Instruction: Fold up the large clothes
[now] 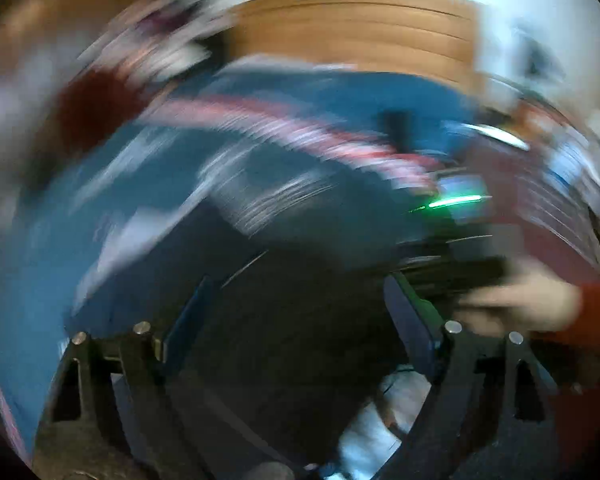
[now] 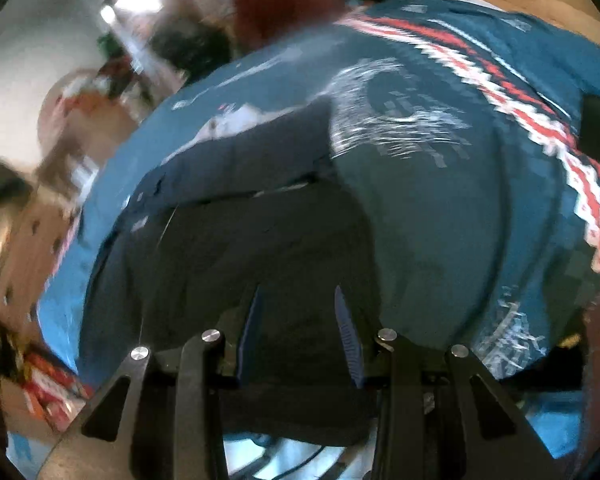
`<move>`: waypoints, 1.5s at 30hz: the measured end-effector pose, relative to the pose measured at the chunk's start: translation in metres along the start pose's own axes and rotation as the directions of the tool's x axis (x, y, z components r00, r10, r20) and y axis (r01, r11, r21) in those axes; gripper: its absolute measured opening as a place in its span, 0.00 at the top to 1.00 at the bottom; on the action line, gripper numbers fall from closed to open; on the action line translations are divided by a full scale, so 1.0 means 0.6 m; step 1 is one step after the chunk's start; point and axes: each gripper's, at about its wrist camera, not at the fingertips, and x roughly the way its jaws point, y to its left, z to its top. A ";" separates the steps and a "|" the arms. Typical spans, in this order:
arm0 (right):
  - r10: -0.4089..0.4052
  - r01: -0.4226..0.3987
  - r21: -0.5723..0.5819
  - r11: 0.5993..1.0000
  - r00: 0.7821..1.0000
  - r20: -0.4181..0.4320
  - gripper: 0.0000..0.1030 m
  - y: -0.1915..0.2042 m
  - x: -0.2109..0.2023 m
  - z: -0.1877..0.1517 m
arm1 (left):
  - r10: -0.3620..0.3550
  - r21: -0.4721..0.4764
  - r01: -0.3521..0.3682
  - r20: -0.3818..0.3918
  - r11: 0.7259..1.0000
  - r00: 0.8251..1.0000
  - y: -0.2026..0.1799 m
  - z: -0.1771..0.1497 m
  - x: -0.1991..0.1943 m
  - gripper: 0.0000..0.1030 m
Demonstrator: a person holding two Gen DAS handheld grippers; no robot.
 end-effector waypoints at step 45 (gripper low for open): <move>0.029 -0.026 -0.250 0.968 1.000 0.007 0.17 0.108 0.086 0.014 | 0.308 -0.690 -0.156 0.101 0.707 0.946 0.304 -0.275 -0.049 0.05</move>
